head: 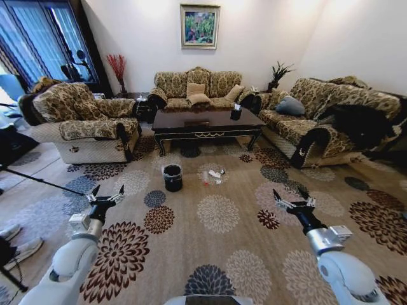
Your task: Move to the front of the table and pick up the trash from the floor, then place it into the trash bin.
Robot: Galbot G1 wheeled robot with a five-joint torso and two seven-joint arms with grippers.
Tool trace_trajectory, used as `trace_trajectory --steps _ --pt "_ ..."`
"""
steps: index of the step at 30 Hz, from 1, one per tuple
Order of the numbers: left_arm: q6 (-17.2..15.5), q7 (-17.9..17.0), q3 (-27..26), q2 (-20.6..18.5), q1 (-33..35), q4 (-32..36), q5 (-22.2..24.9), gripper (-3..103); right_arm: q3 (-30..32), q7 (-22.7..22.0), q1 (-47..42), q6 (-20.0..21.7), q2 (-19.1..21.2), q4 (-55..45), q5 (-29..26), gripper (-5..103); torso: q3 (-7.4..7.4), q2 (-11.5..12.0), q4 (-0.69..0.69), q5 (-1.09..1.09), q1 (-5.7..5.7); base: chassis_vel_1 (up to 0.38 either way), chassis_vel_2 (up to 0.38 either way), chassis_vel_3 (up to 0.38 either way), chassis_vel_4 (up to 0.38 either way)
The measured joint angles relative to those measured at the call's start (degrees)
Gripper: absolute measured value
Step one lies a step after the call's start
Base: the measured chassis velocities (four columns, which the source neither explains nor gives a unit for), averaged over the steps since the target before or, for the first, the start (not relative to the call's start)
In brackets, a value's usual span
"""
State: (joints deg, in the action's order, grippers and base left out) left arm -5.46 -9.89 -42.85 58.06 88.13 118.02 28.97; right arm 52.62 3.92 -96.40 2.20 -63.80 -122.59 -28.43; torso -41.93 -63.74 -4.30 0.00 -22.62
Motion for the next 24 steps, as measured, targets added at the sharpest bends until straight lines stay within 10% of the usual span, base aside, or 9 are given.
trace_trajectory --steps 24 --pt "-1.8 3.3 1.2 1.4 0.7 0.3 -0.5 100 -1.9 -2.2 3.9 2.5 3.8 0.4 -3.0 100 0.7 1.4 0.0 0.0 0.64 0.0 0.0 0.0 0.0"
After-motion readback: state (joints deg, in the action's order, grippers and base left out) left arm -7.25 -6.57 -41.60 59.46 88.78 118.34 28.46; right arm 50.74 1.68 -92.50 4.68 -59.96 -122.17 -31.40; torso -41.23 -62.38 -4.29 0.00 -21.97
